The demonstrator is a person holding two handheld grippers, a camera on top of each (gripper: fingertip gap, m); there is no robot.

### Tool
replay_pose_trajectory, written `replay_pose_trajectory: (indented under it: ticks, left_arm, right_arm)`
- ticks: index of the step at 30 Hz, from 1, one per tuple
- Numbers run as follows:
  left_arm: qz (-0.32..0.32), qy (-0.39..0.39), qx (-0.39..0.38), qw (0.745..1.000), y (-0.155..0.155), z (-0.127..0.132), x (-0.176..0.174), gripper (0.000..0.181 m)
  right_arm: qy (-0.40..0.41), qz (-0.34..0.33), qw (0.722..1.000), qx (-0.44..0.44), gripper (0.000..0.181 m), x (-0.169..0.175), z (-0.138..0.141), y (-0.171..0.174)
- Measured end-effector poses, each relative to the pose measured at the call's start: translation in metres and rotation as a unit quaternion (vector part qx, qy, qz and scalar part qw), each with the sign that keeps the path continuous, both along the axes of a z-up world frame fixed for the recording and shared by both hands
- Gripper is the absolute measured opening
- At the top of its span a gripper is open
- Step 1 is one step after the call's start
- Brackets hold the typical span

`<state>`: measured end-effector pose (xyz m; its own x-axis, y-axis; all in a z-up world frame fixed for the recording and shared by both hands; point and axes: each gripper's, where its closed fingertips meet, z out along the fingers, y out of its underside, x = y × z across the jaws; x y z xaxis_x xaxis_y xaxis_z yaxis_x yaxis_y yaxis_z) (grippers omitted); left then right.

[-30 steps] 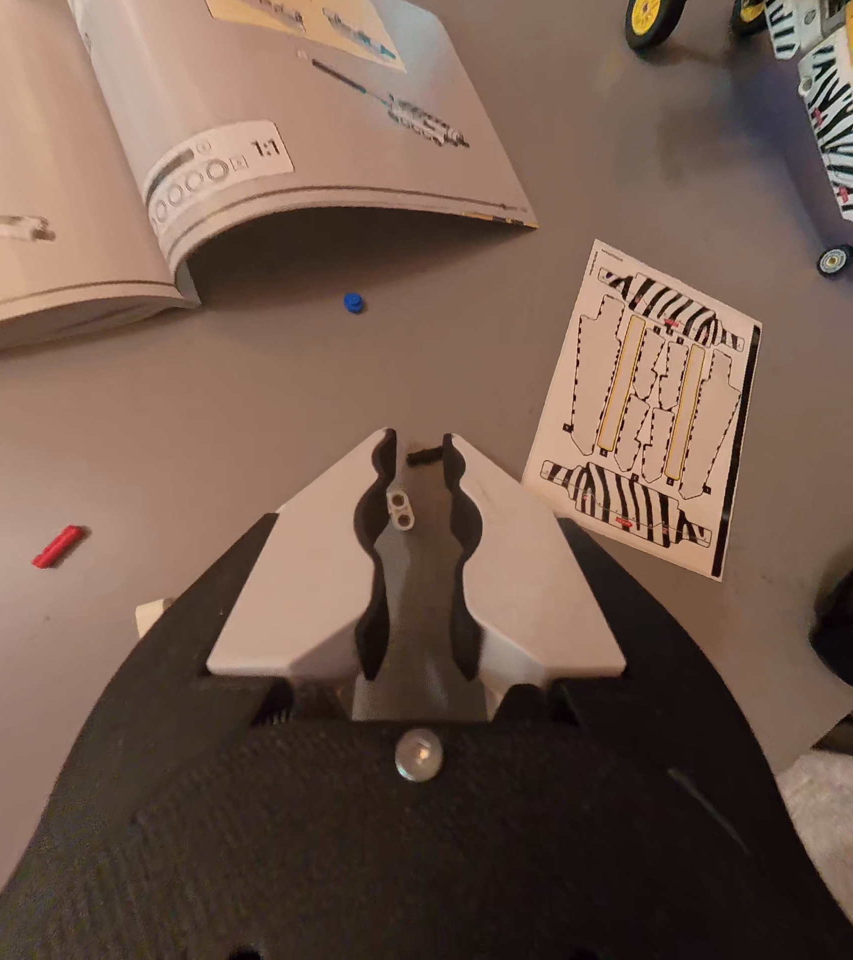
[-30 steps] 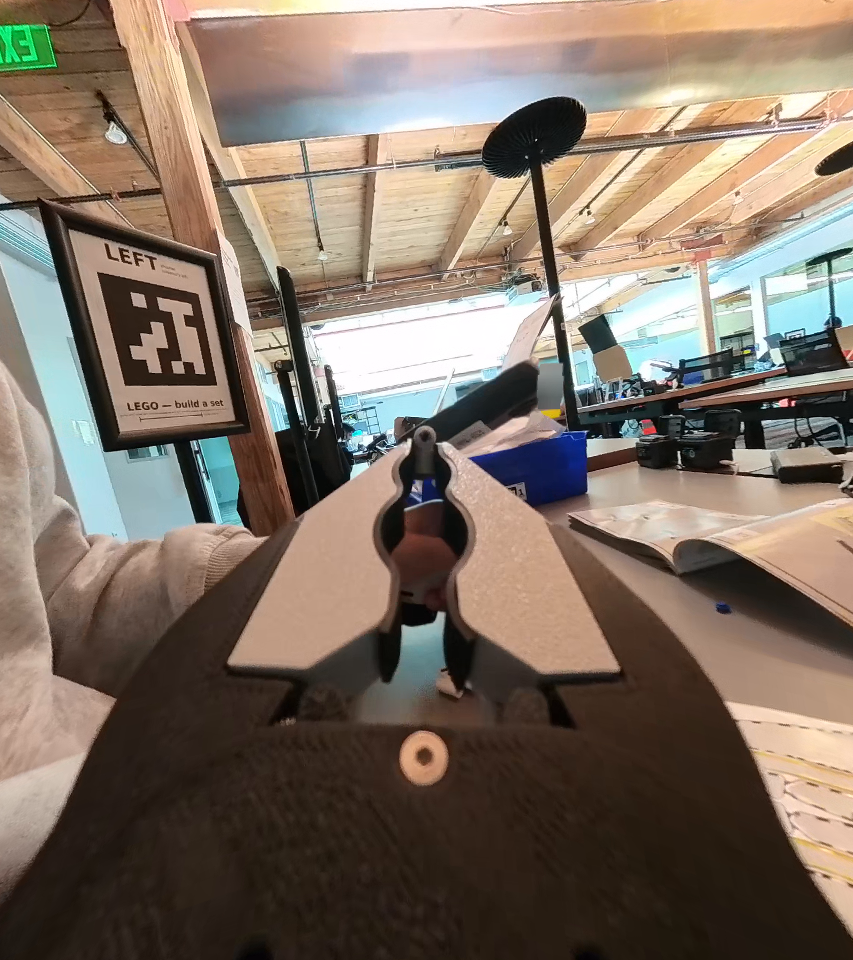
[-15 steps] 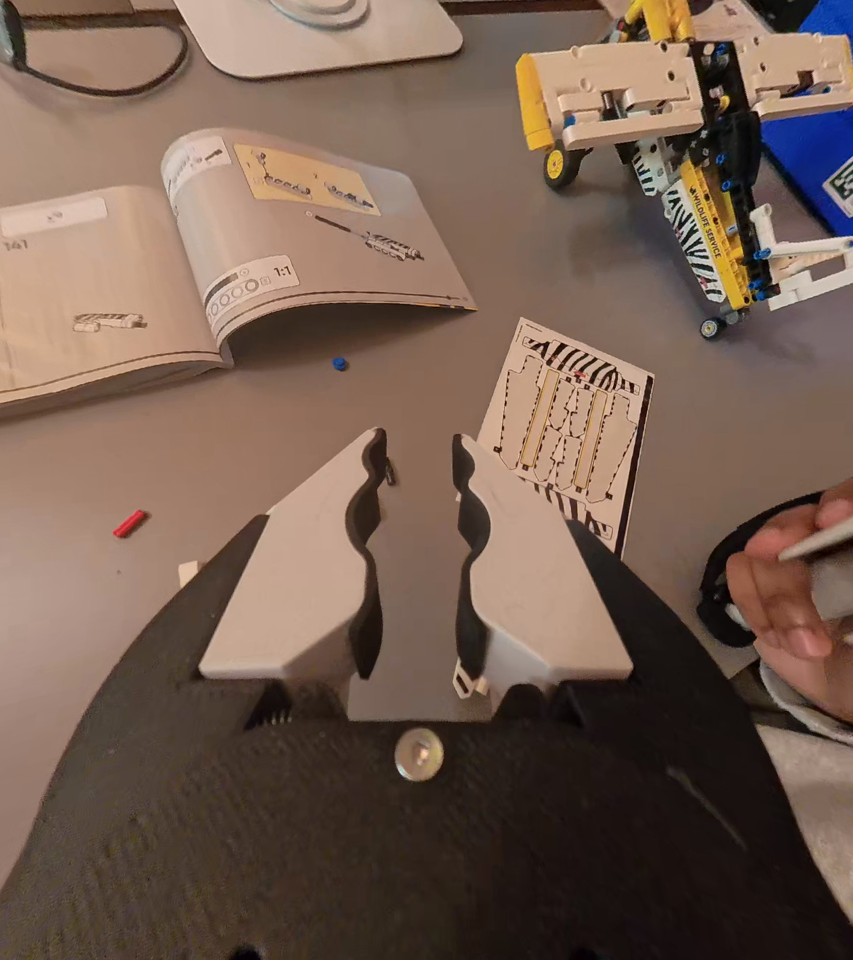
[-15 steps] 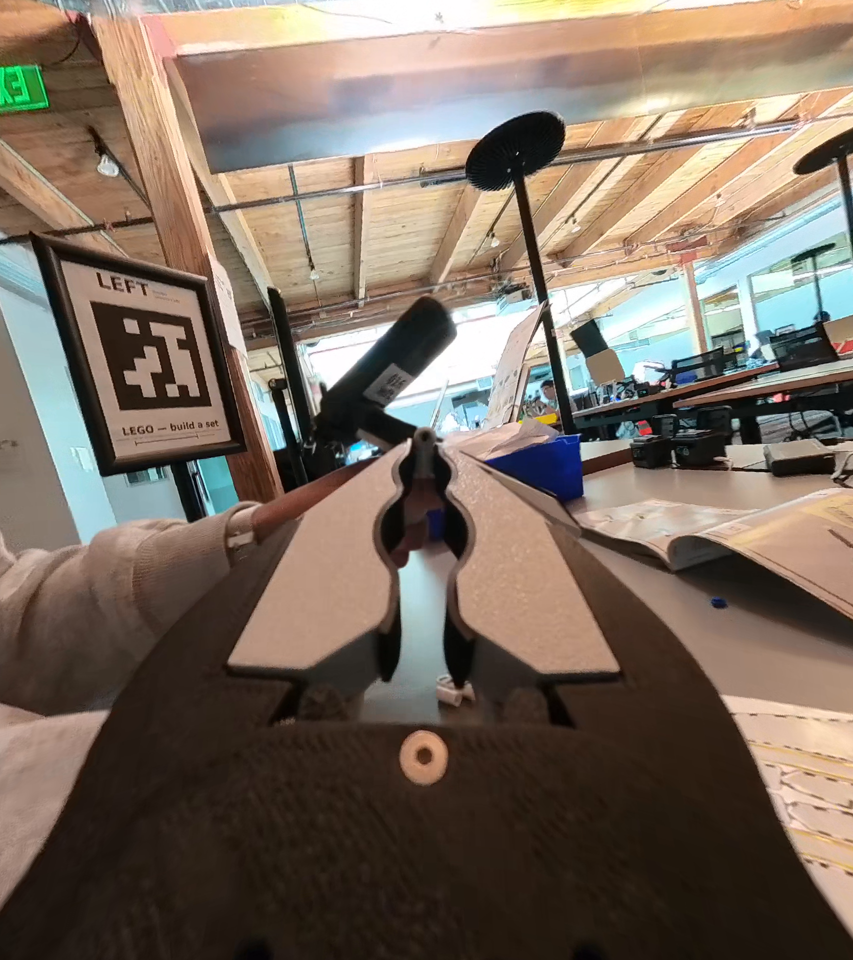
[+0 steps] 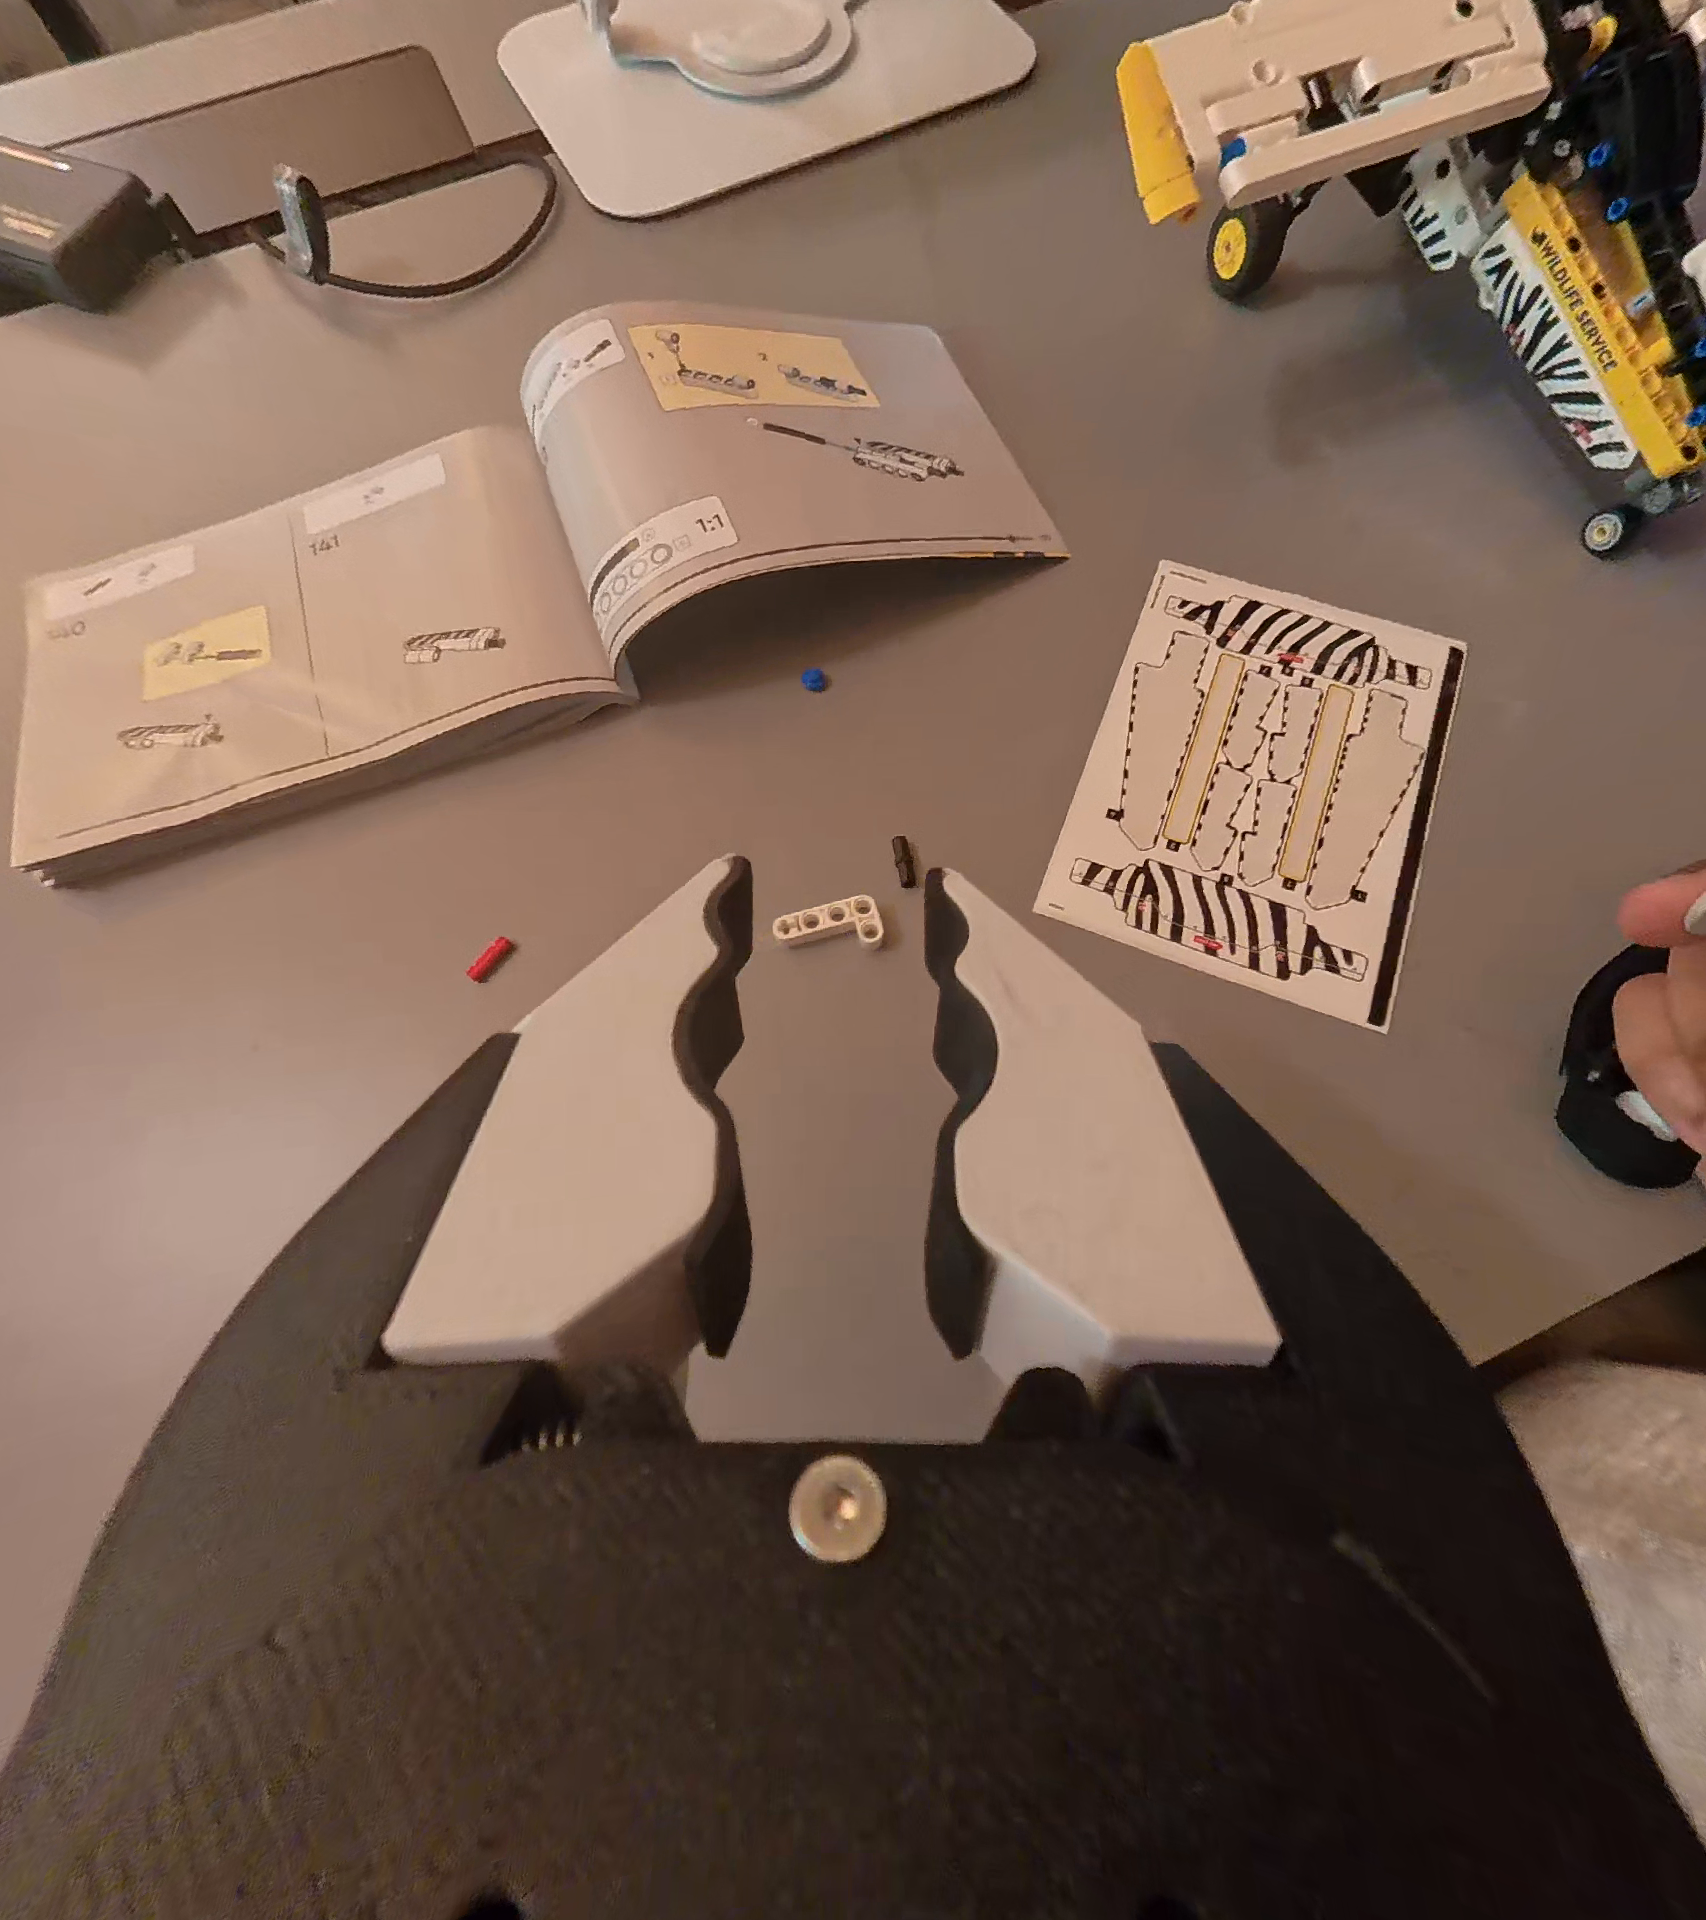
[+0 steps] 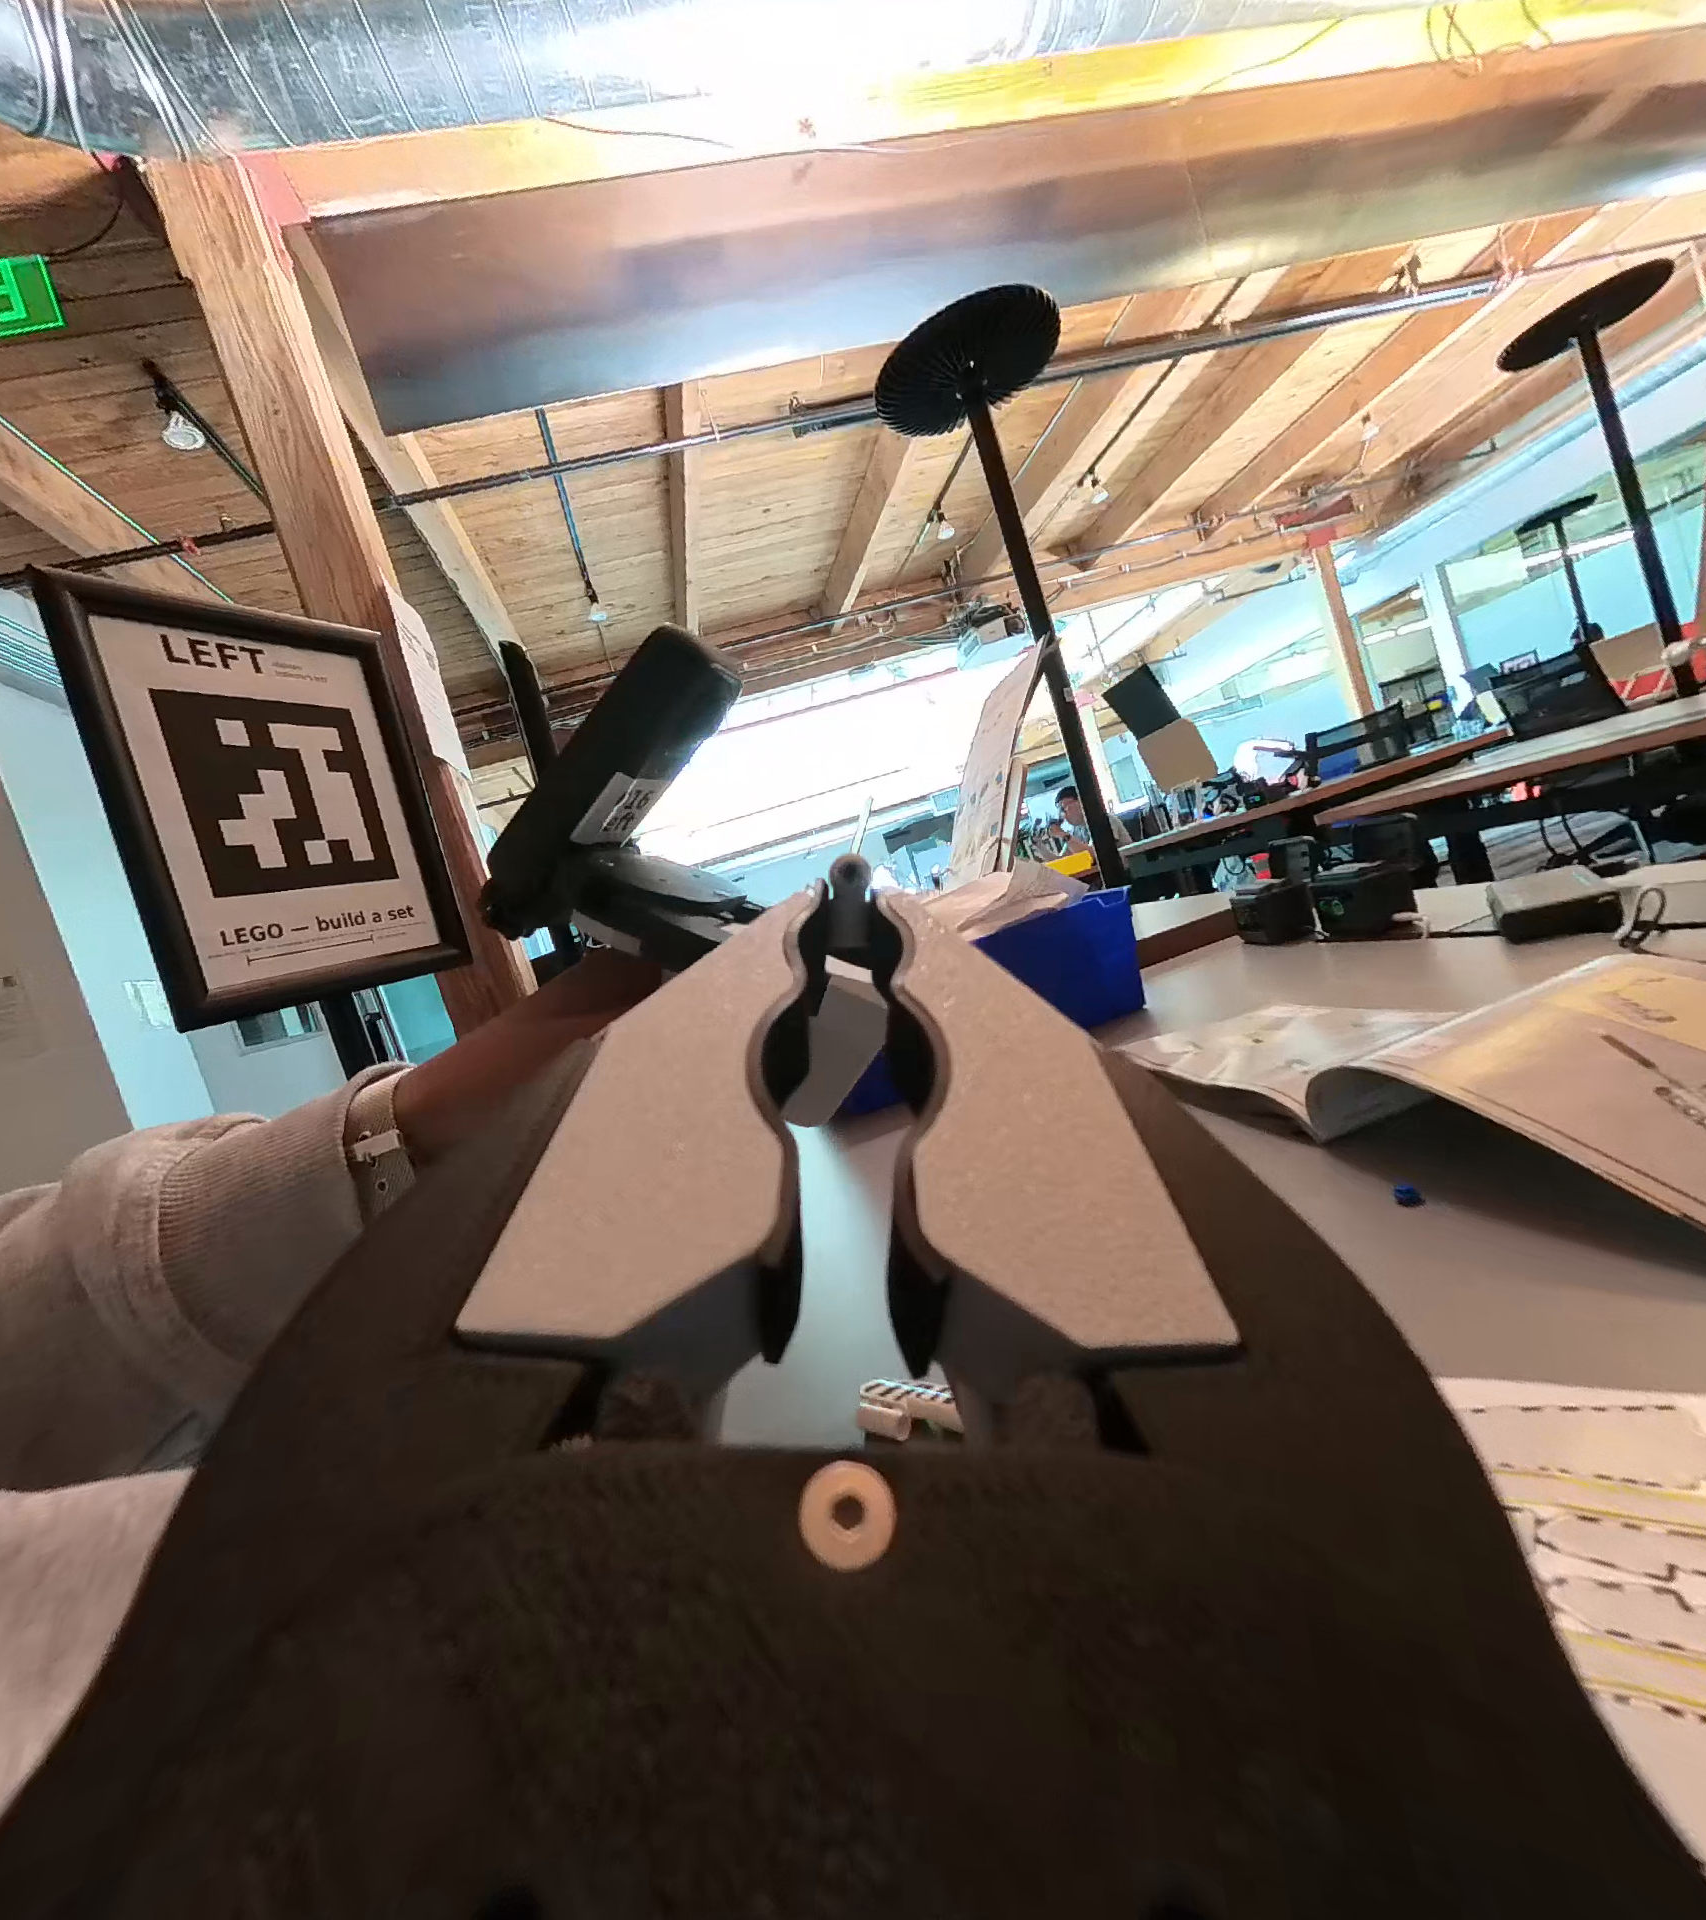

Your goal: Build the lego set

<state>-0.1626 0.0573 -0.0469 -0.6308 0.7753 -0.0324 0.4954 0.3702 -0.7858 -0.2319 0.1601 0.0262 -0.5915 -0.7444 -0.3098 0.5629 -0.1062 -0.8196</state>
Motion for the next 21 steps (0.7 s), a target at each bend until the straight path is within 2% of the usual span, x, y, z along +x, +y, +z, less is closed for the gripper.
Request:
replay_pose_trajectory:
  ticks: [6, 14, 18, 21]
  left_arm:
    - [-0.003, 0.009, -0.02, 1.0, 0.001, 0.017, -0.008, 0.041]
    - [0.012, -0.072, -0.112, 0.991, 0.003, 0.032, 0.001, 0.054]
    - [0.036, -0.029, -0.083, 0.995, 0.01, 0.035, 0.0, 0.06]
    - [0.056, -0.001, -0.046, 0.997, 0.02, 0.031, 0.0, 0.066]
  right_arm:
    - [0.009, -0.002, 1.0, -0.002, 0.005, 0.002, 0.0, 0.0]
    - [0.029, -0.023, 0.999, 0.005, 0.005, 0.007, -0.002, -0.006]
    - [0.062, -0.043, 0.997, 0.032, 0.005, 0.013, -0.011, -0.019]
    - [0.033, -0.076, 0.994, 0.072, 0.005, -0.003, -0.018, -0.028]
